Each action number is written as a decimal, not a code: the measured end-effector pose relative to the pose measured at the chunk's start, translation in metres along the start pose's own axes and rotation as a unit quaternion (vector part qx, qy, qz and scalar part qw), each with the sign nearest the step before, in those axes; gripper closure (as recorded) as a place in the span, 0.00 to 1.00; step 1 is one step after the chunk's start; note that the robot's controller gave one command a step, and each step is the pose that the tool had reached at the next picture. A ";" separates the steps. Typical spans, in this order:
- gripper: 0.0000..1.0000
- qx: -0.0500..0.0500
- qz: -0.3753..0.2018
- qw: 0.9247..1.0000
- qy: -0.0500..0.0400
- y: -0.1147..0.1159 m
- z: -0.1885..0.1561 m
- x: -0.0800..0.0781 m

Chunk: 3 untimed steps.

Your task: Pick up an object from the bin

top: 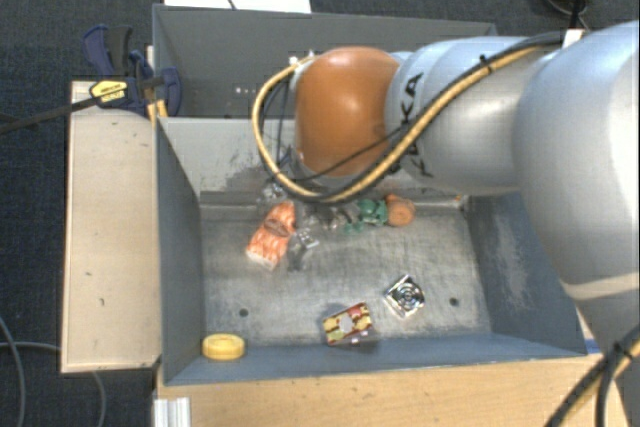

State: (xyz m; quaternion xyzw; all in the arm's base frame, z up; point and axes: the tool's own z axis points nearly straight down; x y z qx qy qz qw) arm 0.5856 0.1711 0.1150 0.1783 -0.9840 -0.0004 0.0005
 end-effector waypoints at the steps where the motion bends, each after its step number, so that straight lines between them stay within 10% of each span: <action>1: 0.00 0.000 -0.001 1.000 -0.004 -0.002 -0.043 -0.002; 2: 0.00 0.000 0.012 1.000 -0.005 -0.013 0.036 -0.001; 3: 1.00 0.001 0.002 1.000 -0.024 -0.011 0.055 -0.014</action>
Offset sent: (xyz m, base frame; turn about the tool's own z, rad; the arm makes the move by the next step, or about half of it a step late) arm 0.0040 -0.0148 -0.0450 0.0317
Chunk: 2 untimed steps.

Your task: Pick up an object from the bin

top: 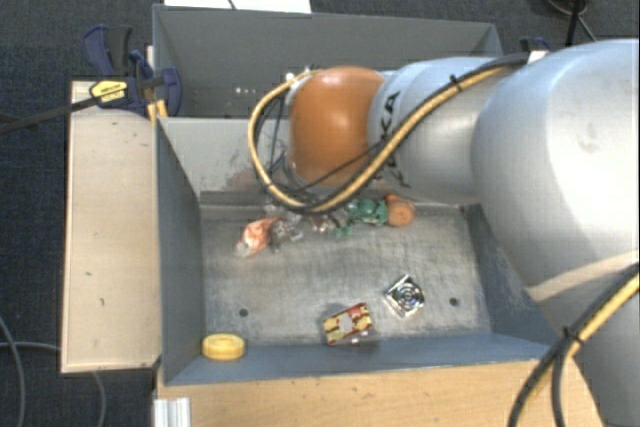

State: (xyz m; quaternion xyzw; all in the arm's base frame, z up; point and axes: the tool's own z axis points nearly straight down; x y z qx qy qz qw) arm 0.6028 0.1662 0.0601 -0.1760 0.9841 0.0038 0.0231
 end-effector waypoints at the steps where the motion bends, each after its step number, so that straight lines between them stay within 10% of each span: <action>1: 1.00 0.000 -0.010 1.000 0.011 0.003 -0.007 0.005; 2: 1.00 -0.001 0.000 1.000 0.019 0.000 -0.012 -0.003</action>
Offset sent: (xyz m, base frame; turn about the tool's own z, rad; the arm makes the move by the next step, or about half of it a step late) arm 0.0001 0.0000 0.0099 0.0000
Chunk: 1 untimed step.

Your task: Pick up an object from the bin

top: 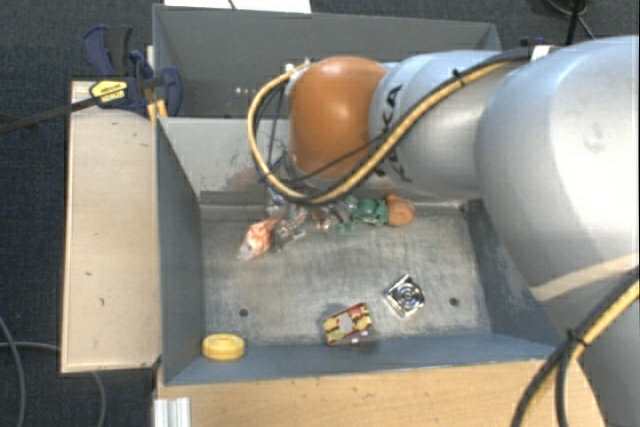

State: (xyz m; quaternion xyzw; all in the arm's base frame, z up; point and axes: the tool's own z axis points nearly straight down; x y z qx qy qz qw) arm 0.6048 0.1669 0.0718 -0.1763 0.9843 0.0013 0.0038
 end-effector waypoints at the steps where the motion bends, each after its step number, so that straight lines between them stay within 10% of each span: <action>1: 1.00 0.000 -0.007 1.000 0.003 0.003 -0.044 0.007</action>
Offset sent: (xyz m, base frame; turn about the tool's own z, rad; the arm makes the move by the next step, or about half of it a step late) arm 0.0000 0.0000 0.1275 0.0000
